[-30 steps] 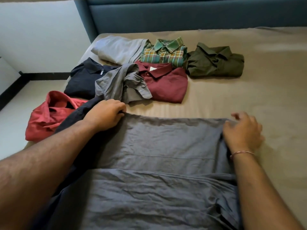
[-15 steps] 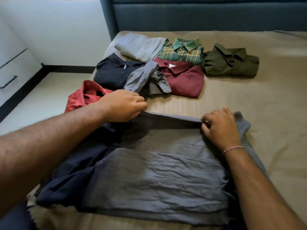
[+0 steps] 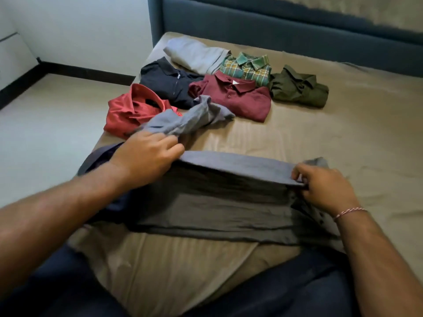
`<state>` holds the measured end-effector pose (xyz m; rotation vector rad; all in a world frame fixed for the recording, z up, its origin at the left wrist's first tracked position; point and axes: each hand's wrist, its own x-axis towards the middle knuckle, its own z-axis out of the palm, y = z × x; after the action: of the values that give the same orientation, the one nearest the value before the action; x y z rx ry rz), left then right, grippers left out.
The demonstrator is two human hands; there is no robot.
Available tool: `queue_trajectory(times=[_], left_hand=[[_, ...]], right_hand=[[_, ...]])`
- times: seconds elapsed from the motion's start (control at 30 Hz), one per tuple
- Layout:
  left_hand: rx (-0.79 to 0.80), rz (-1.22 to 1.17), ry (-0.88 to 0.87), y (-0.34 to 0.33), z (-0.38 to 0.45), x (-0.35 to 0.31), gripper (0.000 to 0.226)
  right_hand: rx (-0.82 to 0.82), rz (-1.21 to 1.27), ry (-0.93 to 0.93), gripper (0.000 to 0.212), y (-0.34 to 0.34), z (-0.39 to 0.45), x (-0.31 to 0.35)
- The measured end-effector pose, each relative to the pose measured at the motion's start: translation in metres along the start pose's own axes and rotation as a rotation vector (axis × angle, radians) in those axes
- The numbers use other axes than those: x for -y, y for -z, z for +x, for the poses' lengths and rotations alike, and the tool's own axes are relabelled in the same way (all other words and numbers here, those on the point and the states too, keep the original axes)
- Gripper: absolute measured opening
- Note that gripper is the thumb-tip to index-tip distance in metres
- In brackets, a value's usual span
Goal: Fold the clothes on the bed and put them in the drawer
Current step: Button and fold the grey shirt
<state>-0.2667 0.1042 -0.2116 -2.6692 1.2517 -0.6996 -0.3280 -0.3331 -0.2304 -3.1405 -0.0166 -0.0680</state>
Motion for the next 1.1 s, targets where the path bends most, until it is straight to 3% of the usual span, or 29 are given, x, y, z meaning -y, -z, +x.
queue_trajectory(times=[0.13, 0.23, 0.3, 0.37, 0.43, 0.5, 0.6, 0.73, 0.8, 1.1], left_hand=[[0.145, -0.113, 0.130, -0.016, -0.057, -0.054, 0.012], [0.351, -0.192, 0.221, -0.023, -0.080, -0.079, 0.031], [0.329, -0.201, 0.250, -0.022, -0.078, -0.085, 0.041], [0.192, -0.228, 0.250, -0.015, -0.063, -0.087, 0.040], [0.066, -0.316, 0.224, -0.013, -0.037, -0.094, 0.038], [0.034, -0.475, 0.204, -0.020, -0.005, -0.110, 0.041], [0.142, -0.654, 0.206, -0.045, 0.036, -0.138, 0.053], [0.383, -0.572, 0.255, -0.089, 0.035, -0.144, 0.070], [0.419, -0.506, 0.248, -0.102, 0.022, -0.145, 0.073], [0.460, -0.472, 0.246, -0.103, 0.033, -0.154, 0.077]], right_hand=[[0.505, -0.092, -0.096, 0.031, -0.002, -0.024, 0.002], [0.671, -0.042, -0.071, 0.028, 0.004, -0.035, 0.005], [0.617, 0.067, -0.083, 0.034, 0.009, -0.041, 0.010], [0.379, 0.195, -0.065, 0.041, 0.012, -0.041, 0.022], [0.078, 0.246, 0.054, 0.041, 0.012, -0.033, 0.042], [-0.049, 0.251, 0.230, 0.039, 0.008, -0.021, 0.065], [0.071, 0.136, 0.387, 0.046, -0.008, 0.005, 0.081], [0.317, 0.082, 0.168, 0.063, -0.030, 0.028, 0.034], [0.386, 0.104, 0.074, 0.067, -0.033, 0.032, 0.001], [0.675, 0.127, -0.028, 0.041, -0.022, 0.060, -0.060]])
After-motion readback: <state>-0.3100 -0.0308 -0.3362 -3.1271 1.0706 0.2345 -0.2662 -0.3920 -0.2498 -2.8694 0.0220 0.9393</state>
